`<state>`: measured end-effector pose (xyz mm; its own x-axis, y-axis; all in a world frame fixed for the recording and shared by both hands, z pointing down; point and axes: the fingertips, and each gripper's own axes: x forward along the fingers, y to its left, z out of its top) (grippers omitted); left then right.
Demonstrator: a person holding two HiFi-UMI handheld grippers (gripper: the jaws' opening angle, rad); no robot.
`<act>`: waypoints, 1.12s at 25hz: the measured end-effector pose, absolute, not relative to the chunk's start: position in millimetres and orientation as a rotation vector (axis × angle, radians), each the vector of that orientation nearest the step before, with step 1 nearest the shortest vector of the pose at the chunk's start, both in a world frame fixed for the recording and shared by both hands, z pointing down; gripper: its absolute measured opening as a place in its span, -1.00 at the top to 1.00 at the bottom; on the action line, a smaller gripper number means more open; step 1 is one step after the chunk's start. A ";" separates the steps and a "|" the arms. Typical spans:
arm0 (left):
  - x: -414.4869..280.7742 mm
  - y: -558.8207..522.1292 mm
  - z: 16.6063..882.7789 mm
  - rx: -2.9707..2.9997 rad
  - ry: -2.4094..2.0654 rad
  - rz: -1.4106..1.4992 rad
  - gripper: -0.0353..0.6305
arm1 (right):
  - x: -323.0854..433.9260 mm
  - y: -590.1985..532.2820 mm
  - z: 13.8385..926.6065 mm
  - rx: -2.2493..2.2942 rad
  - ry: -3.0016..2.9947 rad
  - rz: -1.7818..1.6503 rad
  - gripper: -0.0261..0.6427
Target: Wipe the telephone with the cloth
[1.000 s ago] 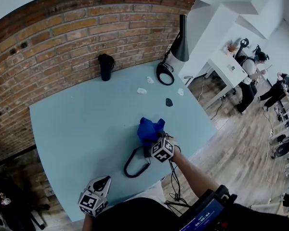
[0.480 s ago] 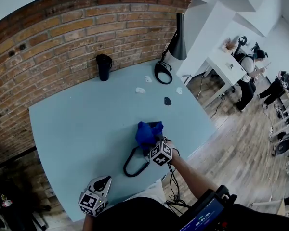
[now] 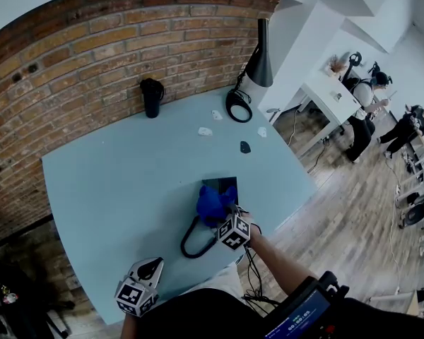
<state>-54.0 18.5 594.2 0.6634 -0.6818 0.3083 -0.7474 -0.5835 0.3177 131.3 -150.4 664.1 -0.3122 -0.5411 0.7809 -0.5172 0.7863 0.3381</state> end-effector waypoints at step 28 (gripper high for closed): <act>-54.7 18.7 601.2 2.456 -1.103 0.216 0.83 | 114.3 -78.2 699.0 0.589 -1.992 0.548 0.50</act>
